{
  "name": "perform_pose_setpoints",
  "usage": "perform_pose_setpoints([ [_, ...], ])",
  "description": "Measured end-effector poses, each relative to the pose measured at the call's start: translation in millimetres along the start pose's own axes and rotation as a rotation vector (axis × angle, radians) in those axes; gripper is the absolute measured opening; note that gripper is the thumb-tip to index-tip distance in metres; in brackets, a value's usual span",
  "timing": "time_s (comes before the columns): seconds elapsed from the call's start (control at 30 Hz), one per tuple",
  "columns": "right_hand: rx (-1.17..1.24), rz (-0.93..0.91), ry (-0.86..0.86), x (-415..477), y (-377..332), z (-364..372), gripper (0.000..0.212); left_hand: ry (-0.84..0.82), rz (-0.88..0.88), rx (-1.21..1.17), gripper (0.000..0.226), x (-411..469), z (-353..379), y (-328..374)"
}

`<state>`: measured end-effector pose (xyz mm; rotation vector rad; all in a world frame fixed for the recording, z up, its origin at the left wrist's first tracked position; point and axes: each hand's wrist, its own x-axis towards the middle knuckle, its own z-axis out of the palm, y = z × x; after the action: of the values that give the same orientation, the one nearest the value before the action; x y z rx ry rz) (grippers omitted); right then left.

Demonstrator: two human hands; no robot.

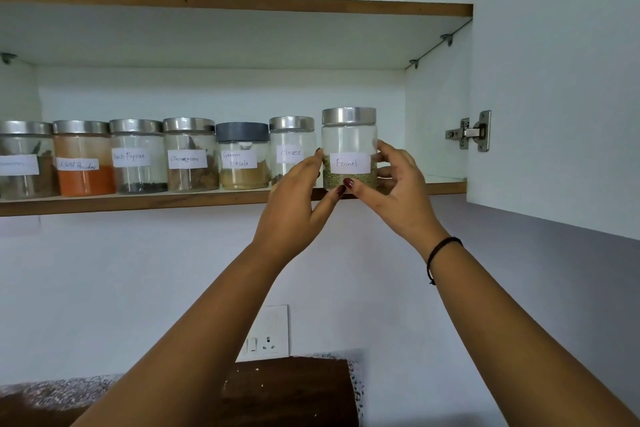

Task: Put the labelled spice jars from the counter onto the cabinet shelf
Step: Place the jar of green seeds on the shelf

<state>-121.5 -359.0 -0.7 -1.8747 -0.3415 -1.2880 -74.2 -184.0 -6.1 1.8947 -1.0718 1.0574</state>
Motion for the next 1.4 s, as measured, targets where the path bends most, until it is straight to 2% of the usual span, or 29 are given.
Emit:
perform_pose_setpoints([
  [0.33,-0.105,0.056,-0.016,12,14,1,0.08,0.033,-0.044,0.018,0.055,14,16,-7],
  [0.5,-0.139,0.072,0.041,13,18,8,0.057,0.08,-0.087,0.034,0.05,13,19,-9],
  [0.67,-0.23,0.073,0.08,13,21,14,0.049,0.108,-0.091,0.046,0.044,14,20,-12],
  [1.4,-0.332,0.108,0.126,17,19,24,0.037,0.103,-0.083,0.105,0.042,17,21,-13],
])
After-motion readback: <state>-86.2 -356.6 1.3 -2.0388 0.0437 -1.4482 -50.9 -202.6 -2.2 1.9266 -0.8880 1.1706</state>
